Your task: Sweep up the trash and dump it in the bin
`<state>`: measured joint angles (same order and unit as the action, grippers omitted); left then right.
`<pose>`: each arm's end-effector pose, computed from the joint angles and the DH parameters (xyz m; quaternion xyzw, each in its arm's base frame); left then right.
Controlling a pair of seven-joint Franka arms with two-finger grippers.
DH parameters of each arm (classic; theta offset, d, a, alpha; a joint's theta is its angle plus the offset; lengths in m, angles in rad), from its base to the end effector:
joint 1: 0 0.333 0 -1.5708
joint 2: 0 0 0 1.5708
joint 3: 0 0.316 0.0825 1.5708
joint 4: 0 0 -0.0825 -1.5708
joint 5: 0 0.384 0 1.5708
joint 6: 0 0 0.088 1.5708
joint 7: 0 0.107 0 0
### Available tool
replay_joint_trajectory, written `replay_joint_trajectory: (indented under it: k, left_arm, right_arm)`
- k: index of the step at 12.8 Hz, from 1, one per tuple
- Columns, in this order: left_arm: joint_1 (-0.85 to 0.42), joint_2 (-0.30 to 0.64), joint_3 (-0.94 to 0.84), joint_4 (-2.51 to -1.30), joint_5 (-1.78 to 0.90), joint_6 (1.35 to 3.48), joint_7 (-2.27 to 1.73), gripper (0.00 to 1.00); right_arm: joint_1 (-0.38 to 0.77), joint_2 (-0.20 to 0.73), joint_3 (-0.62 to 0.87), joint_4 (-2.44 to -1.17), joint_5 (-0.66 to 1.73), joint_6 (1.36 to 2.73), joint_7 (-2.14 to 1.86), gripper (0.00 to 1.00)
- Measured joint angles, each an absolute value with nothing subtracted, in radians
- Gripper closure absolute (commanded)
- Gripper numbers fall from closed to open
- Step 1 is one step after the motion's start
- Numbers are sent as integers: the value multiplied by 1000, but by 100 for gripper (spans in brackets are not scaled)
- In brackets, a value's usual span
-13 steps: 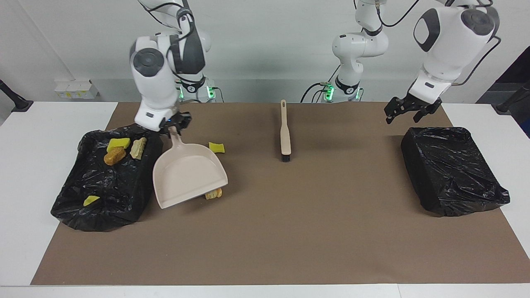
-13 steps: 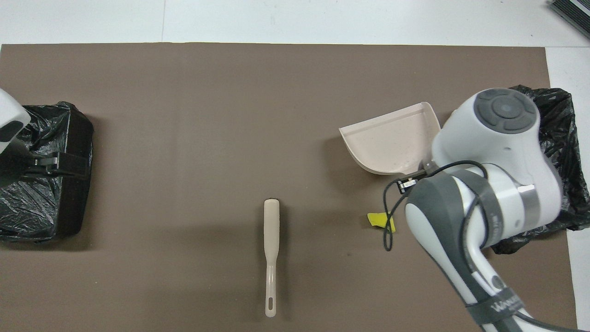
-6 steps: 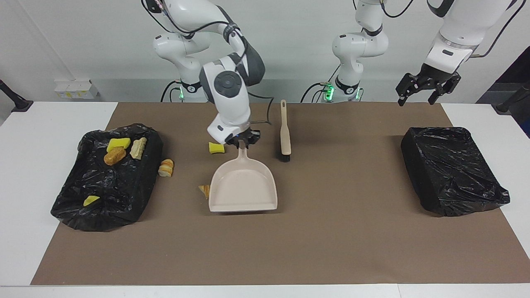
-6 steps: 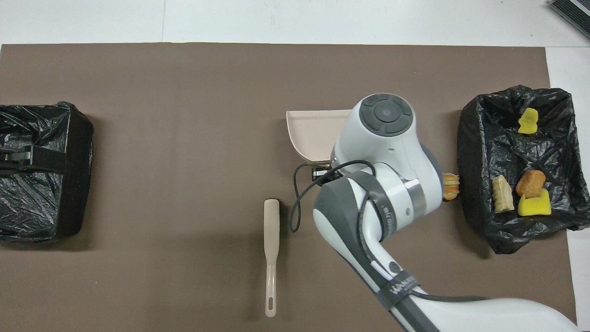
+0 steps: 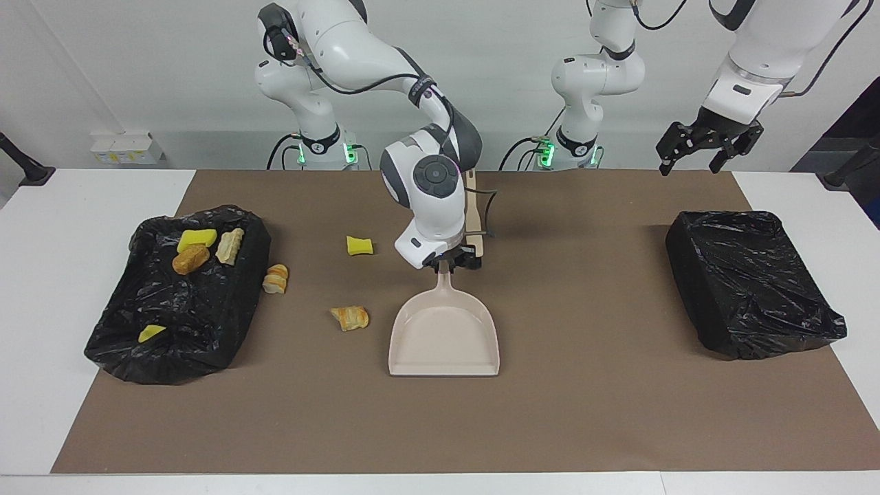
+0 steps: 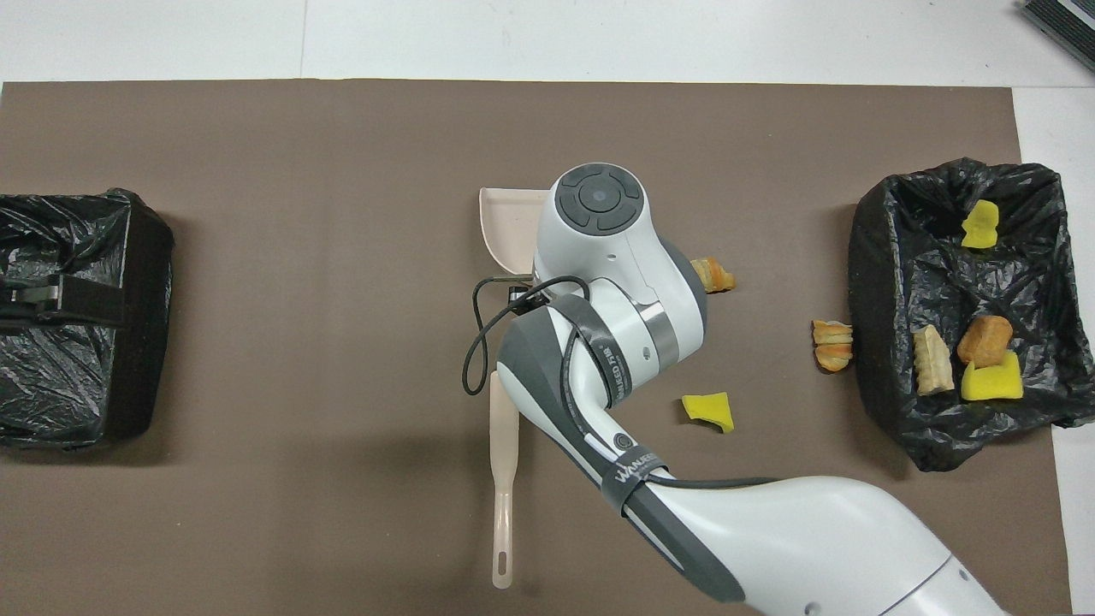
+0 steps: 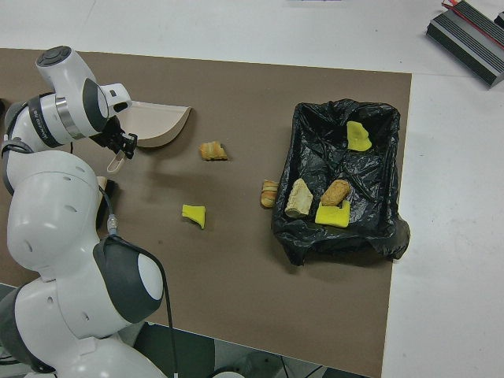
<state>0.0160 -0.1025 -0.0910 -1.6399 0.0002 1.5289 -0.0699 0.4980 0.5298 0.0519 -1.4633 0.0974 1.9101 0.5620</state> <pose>0.5163 -0.0414 0.6431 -1.0000 0.0023 0.0041 0.0051 0.5911 0.3636 0.3688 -0.9971 0.0271 0.0658 0.0279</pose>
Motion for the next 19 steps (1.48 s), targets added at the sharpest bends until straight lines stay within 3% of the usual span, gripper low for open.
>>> replay_joint_trajectory:
  k: [6,11,13,16,19]
  left_arm:
    - [16,-102,-91,-1640,0,1529,-64,0]
    - [16,-95,-94,-1640,0,1603,-62,0]
    - [14,-68,-102,-1640,0,1692,-61,0]
    - [-45,13,-116,-1633,0,1763,-62,0]
    - [-107,80,-120,-1610,0,1785,-86,0]
  right_arm:
    - [506,490,52,-1484,98,1887,562,0]
    - [636,293,56,-1704,99,1899,635,0]
    - [687,229,56,-1837,101,1993,673,0]
    - [779,160,57,-2027,119,2131,740,16]
    - [837,159,57,-2095,120,2182,797,26]
